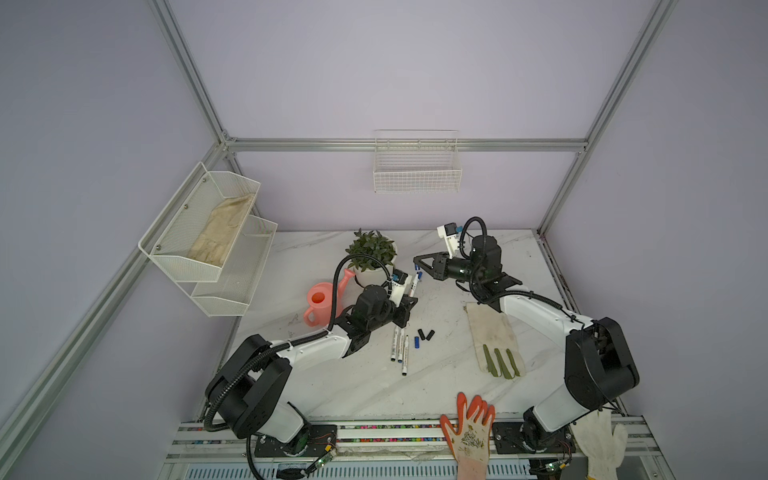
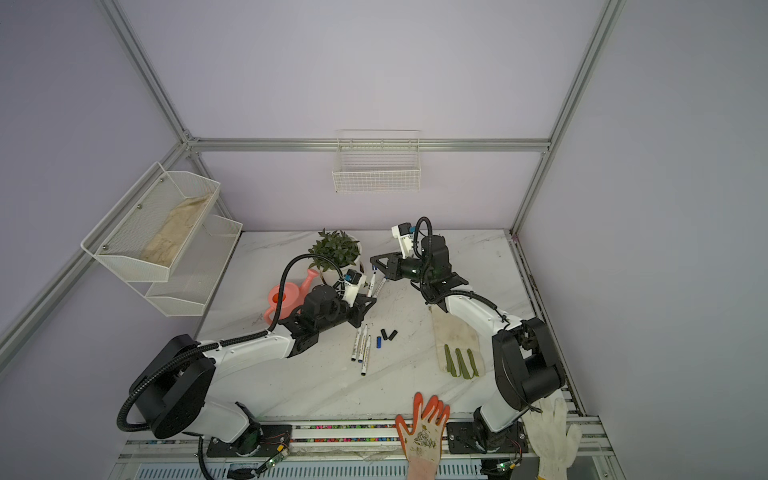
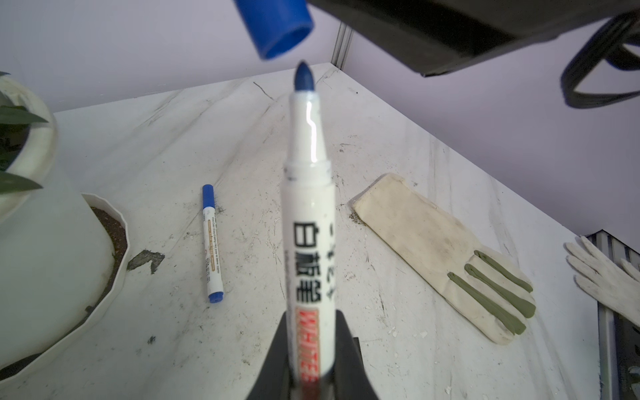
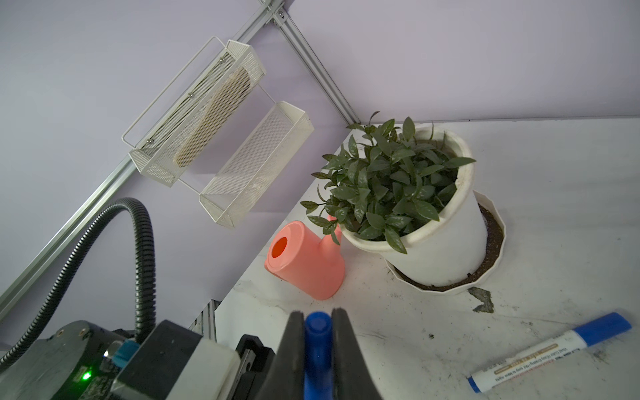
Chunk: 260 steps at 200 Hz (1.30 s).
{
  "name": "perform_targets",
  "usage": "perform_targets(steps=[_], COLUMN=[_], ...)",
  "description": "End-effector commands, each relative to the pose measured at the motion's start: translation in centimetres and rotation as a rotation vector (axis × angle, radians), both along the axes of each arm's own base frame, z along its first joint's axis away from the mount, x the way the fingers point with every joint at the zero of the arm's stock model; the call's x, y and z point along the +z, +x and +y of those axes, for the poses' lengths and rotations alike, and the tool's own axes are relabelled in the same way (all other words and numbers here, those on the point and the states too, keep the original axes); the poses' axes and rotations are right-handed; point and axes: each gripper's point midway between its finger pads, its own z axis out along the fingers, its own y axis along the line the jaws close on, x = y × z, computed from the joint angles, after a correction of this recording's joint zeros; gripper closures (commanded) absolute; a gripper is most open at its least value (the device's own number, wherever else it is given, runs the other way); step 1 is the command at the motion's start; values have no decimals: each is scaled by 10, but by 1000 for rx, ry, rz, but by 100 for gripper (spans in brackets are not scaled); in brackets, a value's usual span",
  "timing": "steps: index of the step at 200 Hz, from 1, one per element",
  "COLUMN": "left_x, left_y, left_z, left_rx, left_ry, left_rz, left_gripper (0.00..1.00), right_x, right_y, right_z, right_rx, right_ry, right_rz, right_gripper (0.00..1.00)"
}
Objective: Insert the pens into the pen caps
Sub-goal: 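Lower the blue cap onto the marker tip with the right gripper while the left holds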
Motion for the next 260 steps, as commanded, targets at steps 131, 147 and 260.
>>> perform_targets(steps=[131,147,260], left_x=[21,21,72], left_y=[1,2,41], left_z=[-7,-7,8], left_rx=[-23,-18,67], left_ry=[-65,-64,-380], left_rz=[-83,-84,-83], left_gripper=[100,100,100], right_x=[18,19,-7], right_y=[-8,-9,-33], right_z=[-1,0,2], right_rx=[14,23,110], right_ry=[2,3,-43], right_rz=[-57,-58,10], right_gripper=[100,100,100])
